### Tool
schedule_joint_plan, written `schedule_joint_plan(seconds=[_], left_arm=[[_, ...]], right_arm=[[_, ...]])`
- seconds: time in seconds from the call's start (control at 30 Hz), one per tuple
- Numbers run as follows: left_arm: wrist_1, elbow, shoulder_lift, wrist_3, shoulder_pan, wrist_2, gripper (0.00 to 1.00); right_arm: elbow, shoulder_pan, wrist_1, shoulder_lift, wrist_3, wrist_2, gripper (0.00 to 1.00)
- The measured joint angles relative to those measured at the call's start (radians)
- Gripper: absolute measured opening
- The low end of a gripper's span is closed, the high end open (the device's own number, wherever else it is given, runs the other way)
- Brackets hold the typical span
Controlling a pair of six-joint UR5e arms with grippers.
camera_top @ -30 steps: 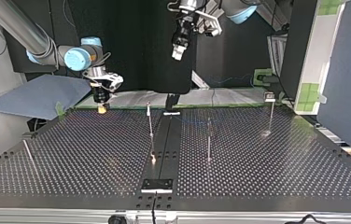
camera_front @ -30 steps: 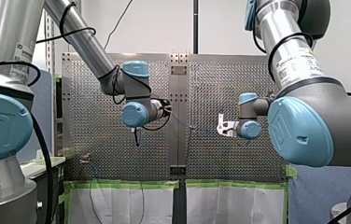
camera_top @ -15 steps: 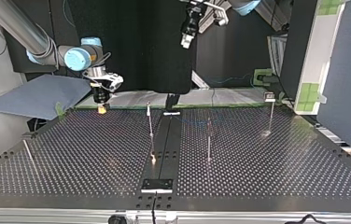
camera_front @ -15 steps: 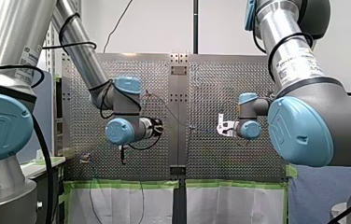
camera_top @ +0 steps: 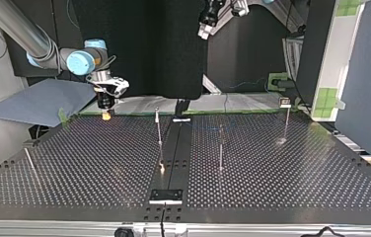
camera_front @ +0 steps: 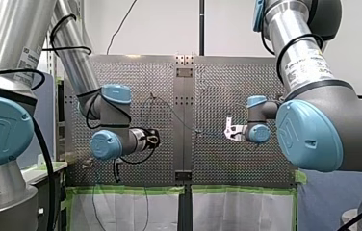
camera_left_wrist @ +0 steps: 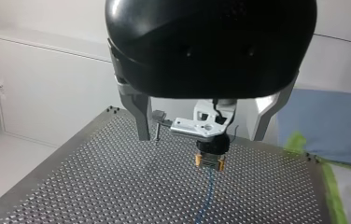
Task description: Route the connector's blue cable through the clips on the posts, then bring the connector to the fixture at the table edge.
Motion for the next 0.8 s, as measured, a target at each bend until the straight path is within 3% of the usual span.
schedule_joint_plan(seconds=[0.23, 0.6, 0.8], left_arm=[[0.0, -0.013, 0.0, -0.002, 0.001, 0.002, 1.0], [0.006, -0.013, 0.0, 0.003, 0.004, -0.004, 1.0], [0.012, -0.01, 0.002, 0.021, 0.005, -0.041, 1.0]], right_arm=[[-0.002, -0.011, 0.006, -0.031, 0.008, 0.037, 0.0], [-0.002, -0.045, 0.067, -0.118, 0.076, 0.044, 0.0], [-0.003, -0.064, 0.088, -0.173, 0.098, 0.066, 0.0]])
